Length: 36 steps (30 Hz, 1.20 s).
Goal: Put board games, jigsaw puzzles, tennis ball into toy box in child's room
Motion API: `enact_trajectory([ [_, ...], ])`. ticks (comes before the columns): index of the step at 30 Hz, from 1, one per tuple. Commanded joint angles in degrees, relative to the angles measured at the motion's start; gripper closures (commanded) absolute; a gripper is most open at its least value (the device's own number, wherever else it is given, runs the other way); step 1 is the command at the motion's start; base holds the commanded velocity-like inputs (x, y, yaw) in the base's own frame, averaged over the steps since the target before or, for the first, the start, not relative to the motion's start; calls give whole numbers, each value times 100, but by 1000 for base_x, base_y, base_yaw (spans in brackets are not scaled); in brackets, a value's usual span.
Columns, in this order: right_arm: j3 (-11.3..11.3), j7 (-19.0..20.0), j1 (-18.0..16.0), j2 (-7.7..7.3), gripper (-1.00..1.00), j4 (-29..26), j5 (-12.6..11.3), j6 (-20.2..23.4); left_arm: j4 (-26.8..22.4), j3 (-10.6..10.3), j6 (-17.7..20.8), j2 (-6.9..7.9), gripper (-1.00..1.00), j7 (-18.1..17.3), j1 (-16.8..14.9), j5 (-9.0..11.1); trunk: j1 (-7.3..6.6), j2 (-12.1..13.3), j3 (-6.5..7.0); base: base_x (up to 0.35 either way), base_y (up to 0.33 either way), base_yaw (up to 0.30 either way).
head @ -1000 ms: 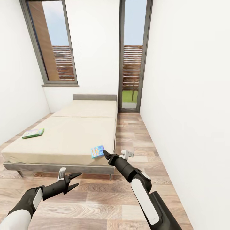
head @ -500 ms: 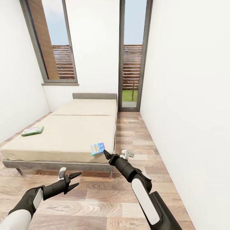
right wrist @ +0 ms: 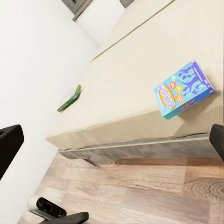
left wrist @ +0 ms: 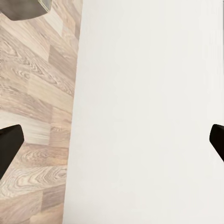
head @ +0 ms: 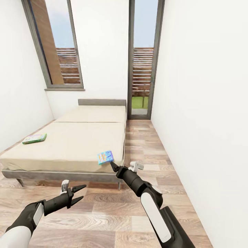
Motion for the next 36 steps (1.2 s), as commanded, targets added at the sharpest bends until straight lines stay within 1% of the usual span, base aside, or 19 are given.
enact_trajectory([
  [1,5,-52,-4,-3,-100,-11,-60,15,-1,34,53,9,-100,-58,-6,-42,22,-44,-24,0,0,0],
  [5,10,-52,-4,7,-100,-14,-66,15,-2,33,54,46,-100,-152,-5,-46,109,-205,-96,0,0,0],
  [18,13,-52,-4,-23,-100,-23,-61,15,-7,39,78,83,-100,-209,-5,-48,395,-726,-329,0,0,0],
  [22,12,-52,-4,-33,-100,-31,-63,21,-11,47,88,140,-100,-247,-4,-45,483,-887,-401,0,0,0],
  [23,9,-52,-4,-36,-100,-35,-65,22,-14,51,103,184,-100,-272,-7,-43,505,-927,-419,0,0,0],
  [25,8,-52,-4,-37,-100,-32,-63,23,-19,53,120,222,-100,-294,-18,-42,549,-1007,-455,0,0,0],
  [29,-3,-52,-4,-43,-100,-27,-61,24,-27,53,143,249,-100,-285,-205,-42,637,-1167,-527,0,0,0],
  [31,-11,-52,-4,-44,-100,-22,-60,24,-27,52,149,243,-100,-253,-349,-42,637,-1167,-527,0,0,0],
  [36,-25,-52,-4,-41,-100,-14,-56,20,-35,50,166,260,-100,-234,-486,-39,637,-1167,-527,0,0,0],
])
